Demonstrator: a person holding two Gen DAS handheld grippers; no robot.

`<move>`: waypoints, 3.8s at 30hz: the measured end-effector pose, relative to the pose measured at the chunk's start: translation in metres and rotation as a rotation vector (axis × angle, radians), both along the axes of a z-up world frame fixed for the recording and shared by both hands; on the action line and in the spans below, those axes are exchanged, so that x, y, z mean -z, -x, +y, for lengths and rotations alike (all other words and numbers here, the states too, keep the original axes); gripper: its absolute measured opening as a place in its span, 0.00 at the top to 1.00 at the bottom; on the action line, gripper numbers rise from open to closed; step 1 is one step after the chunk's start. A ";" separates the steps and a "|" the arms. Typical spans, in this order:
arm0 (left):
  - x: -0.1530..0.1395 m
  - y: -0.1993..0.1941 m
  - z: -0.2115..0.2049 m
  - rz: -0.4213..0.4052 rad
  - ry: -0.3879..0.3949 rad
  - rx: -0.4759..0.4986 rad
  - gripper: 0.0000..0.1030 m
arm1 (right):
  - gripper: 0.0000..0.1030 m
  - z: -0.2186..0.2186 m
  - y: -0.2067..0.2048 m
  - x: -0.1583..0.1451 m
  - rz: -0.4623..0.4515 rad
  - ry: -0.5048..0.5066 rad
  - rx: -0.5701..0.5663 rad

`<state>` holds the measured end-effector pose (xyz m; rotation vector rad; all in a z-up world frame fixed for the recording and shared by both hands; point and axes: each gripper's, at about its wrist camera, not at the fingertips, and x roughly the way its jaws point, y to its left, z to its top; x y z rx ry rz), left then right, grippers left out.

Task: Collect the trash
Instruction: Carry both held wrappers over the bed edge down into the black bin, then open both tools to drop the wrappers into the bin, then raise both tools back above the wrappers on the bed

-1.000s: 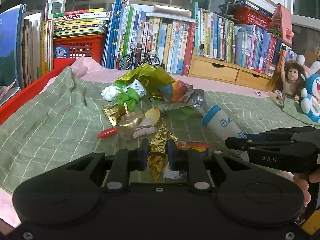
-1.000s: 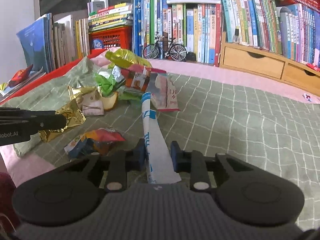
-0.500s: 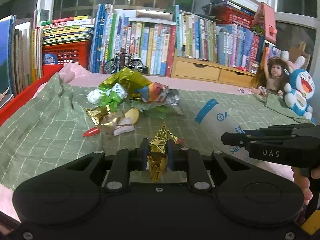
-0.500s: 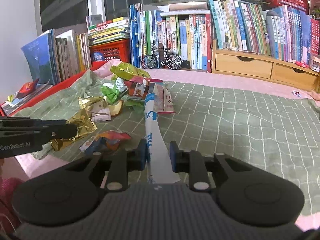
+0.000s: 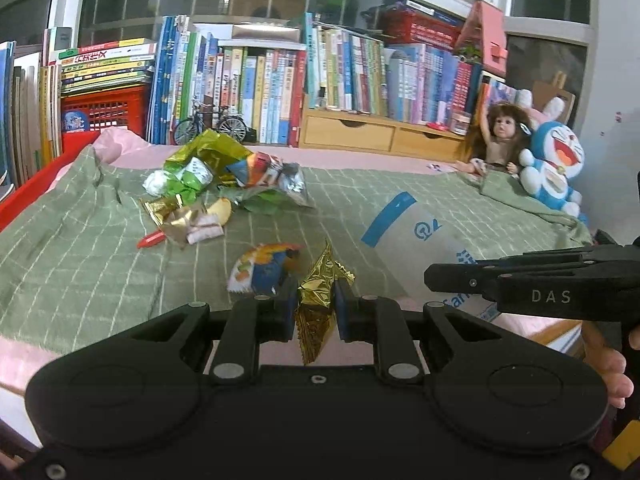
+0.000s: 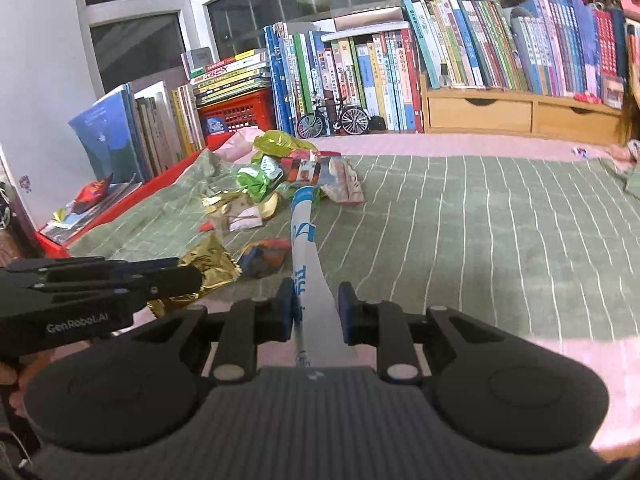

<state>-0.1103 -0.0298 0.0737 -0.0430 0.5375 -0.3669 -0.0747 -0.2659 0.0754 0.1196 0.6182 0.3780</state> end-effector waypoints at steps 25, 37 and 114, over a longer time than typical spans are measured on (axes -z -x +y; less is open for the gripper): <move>0.096 0.055 -0.015 0.331 -0.048 0.103 0.82 | 0.75 -0.011 0.077 0.099 0.487 0.000 0.092; 0.178 0.020 -0.030 0.551 -0.132 0.075 0.82 | 0.72 -0.012 0.050 0.168 0.718 -0.008 0.144; 0.030 -0.019 0.002 0.009 -0.054 -0.128 0.14 | 0.17 -0.029 0.026 0.006 0.033 0.013 0.135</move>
